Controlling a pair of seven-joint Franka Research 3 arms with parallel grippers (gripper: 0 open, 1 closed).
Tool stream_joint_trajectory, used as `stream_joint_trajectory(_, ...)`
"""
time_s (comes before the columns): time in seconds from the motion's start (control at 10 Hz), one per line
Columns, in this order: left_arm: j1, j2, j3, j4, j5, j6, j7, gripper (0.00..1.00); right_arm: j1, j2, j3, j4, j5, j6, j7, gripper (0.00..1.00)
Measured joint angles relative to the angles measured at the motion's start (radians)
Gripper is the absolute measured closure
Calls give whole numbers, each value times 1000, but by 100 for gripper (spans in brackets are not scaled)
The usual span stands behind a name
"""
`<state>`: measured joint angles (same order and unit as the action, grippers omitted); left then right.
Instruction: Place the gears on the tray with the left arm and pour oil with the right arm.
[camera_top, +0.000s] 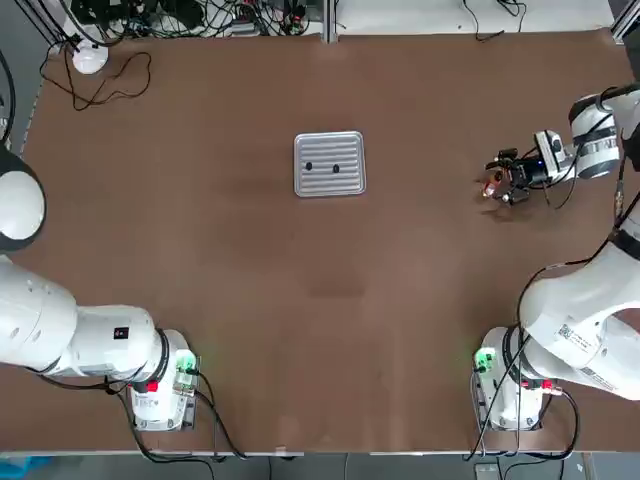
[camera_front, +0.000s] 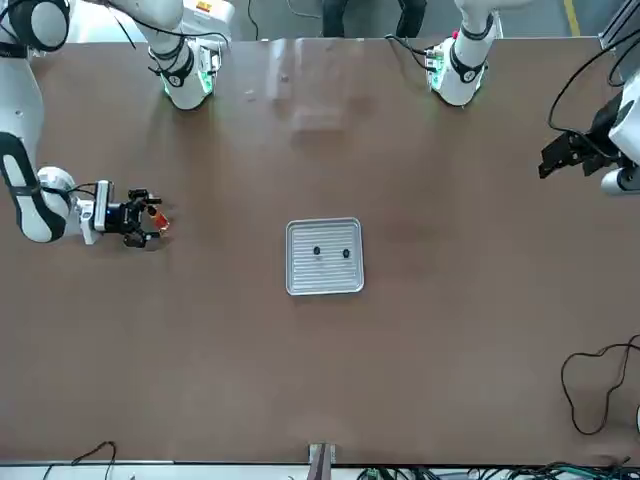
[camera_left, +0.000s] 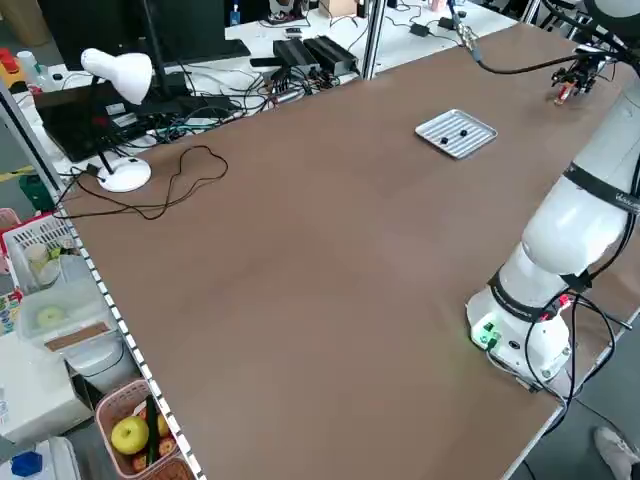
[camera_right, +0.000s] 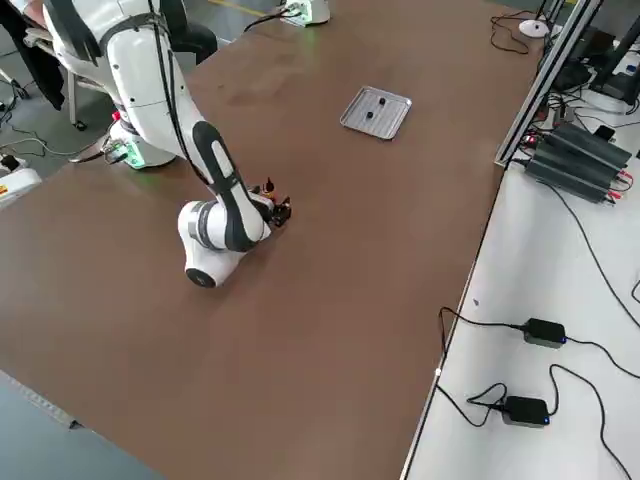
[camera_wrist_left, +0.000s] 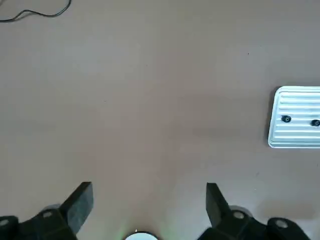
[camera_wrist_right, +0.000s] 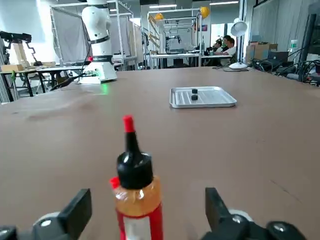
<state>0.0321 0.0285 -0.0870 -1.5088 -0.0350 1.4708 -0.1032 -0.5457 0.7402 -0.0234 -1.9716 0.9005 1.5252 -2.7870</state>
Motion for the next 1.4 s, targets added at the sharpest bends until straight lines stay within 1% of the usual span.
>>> stream_joint_trajectory(0.2,0,0,0,0,0,0,0,0,-13,-5,-8,11,-8,21,0,0)
stream_joint_trajectory(0.4,0,0,0,0,0,0,3,0,-18,-23,-43,25,-31,22,0,0)
stream_joint_trajectory(0.5,0,0,0,0,0,0,4,0,-19,-40,-57,30,-50,21,5,0)
stream_joint_trajectory(0.7,0,0,0,0,0,0,4,0,-22,-115,-72,64,-113,2,71,0)
stream_joint_trajectory(0.9,0,0,0,0,0,0,4,0,-22,-180,-79,154,-166,-69,165,0)
stream_joint_trajectory(1.0,0,0,0,0,0,0,4,0,-21,-204,-79,207,-187,-102,253,0)
stream_joint_trajectory(1.1,0,0,0,0,0,0,4,0,-19,-229,-77,263,-211,-116,368,0)
stream_joint_trajectory(1.2,0,0,0,0,0,0,4,0,-14,-260,-74,336,-238,-134,508,0)
stream_joint_trajectory(1.4,1,0,1,0,0,0,4,0,27,-335,-68,477,-322,-177,774,0)
